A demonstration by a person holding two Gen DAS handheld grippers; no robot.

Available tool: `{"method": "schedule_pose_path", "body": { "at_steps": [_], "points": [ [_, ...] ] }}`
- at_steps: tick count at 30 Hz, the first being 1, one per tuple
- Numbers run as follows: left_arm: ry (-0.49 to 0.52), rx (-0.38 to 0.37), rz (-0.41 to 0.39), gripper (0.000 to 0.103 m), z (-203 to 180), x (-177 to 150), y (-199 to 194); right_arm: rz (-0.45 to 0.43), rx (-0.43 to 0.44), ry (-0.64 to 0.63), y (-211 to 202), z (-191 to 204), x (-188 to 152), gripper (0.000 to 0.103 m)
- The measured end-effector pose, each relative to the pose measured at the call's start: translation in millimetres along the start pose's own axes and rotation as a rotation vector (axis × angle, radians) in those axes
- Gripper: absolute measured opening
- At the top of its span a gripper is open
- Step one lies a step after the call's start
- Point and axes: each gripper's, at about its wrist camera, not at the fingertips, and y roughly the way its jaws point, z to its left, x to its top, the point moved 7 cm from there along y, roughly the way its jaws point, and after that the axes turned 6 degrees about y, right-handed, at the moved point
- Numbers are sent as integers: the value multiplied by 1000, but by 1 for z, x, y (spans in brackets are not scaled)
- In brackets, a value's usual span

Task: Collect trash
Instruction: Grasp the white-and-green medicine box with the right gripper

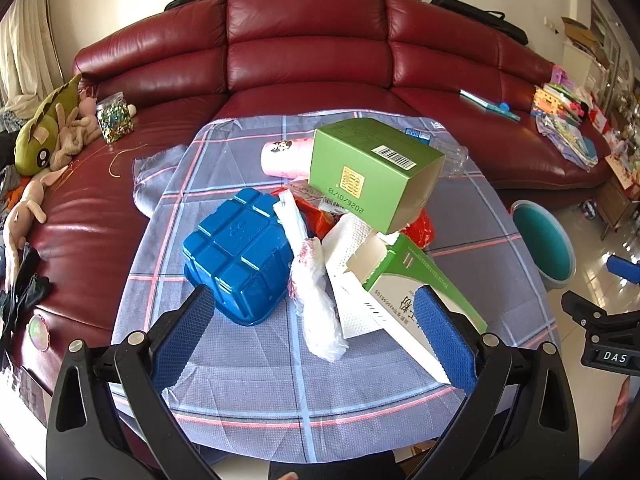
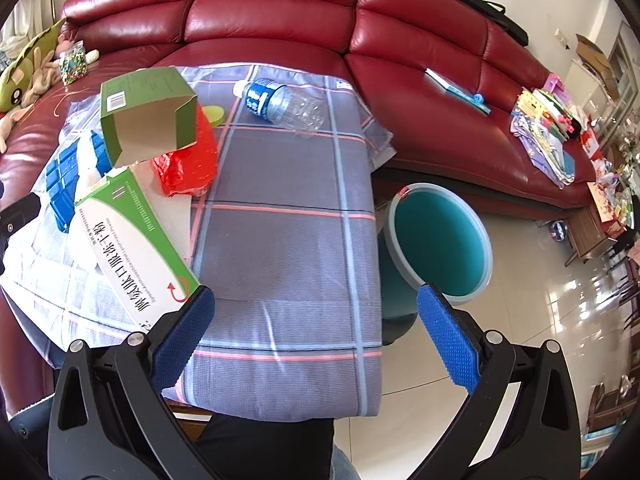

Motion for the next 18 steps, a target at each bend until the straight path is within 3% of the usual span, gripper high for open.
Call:
{"method": "schedule_pose_path", "body": {
  "at_steps": [9,18],
  "points": [
    [-49,3,40,99,43,-17,20,44,81,-187,19,81,-17,97],
    [-59,2,69,99,85,-30,38,52,100,-300,36,151,-23,97]
  ]
}}
